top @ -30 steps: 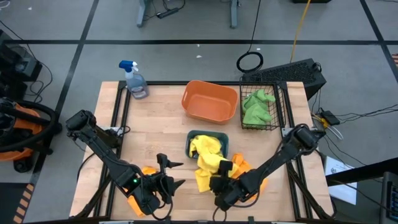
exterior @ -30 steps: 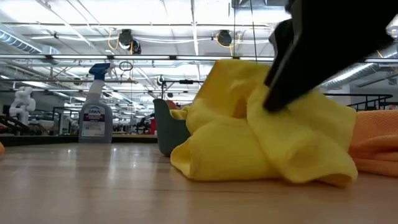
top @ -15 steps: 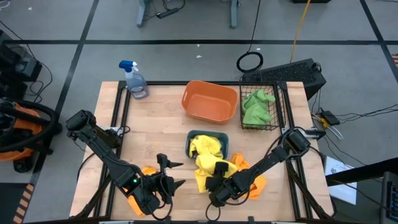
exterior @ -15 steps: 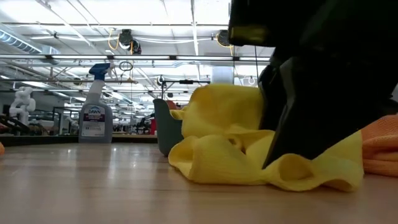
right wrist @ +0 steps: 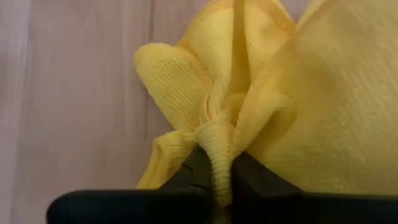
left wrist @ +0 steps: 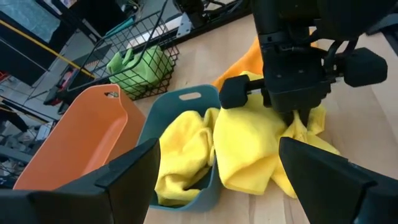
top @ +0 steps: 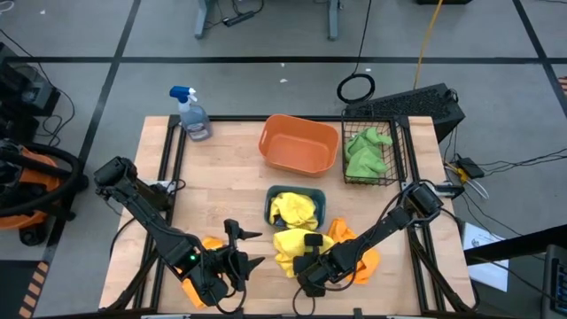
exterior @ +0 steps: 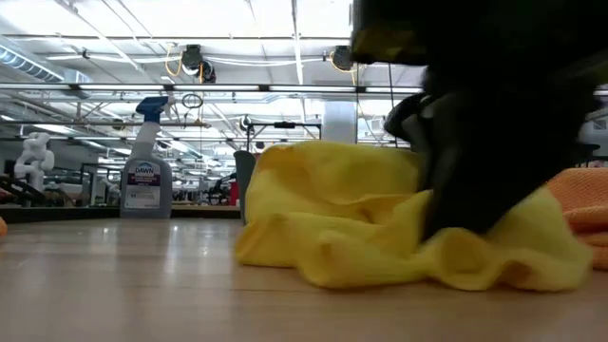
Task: Sort microfiber towel by color & place in baskets
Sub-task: Put the yellow microfiber towel into the blue bin
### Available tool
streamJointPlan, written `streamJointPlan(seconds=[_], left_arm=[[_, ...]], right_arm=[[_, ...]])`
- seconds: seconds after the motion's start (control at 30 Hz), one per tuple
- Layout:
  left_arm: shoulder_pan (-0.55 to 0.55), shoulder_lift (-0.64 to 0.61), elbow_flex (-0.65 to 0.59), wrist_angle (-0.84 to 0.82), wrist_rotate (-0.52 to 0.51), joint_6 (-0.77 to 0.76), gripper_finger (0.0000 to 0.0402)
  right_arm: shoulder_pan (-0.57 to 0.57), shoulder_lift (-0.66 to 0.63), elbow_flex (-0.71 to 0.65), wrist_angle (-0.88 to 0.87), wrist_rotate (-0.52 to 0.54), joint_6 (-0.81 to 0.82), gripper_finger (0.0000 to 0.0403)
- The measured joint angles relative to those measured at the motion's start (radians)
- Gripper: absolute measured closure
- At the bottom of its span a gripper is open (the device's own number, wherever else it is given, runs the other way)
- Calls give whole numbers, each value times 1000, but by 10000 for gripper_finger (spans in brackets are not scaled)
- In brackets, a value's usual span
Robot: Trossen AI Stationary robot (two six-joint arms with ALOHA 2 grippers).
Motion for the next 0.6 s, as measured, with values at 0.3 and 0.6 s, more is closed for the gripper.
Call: streamJointPlan(seconds=[0.3, 0.6], left_arm=[[1, 0, 0, 68, 3, 56, 69], [43, 11, 0, 101, 95, 70, 69]], right_arm=[[74, -155, -2, 10, 74, -85, 397], [242, -333, -1, 87, 408, -334, 399]])
